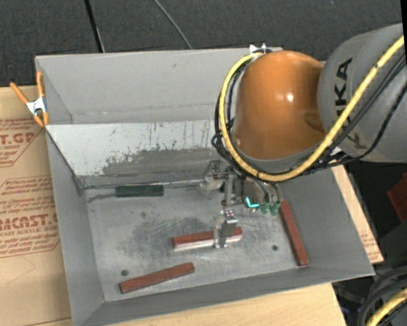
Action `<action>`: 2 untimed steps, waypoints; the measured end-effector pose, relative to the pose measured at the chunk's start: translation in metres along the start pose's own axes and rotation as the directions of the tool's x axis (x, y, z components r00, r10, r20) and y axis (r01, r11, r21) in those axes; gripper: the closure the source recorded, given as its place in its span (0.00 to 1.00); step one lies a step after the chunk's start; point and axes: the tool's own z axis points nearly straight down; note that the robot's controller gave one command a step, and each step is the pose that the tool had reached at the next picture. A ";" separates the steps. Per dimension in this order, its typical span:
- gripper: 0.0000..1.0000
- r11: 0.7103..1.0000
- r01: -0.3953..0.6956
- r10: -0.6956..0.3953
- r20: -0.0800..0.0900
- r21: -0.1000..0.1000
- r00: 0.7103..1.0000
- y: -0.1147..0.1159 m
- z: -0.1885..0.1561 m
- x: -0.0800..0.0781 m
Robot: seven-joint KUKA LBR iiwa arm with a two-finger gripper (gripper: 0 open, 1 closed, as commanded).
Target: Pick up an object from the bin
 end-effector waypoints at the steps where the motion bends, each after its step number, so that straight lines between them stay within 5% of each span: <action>1: 0.00 1.000 -0.001 0.001 0.008 -0.001 1.000 0.000 -0.004 -0.002; 2: 0.00 0.997 -0.081 0.081 0.013 -0.003 0.997 -0.008 0.036 0.005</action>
Offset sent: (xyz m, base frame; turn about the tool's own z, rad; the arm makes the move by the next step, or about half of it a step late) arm -0.0140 -0.0157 -0.0806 0.1629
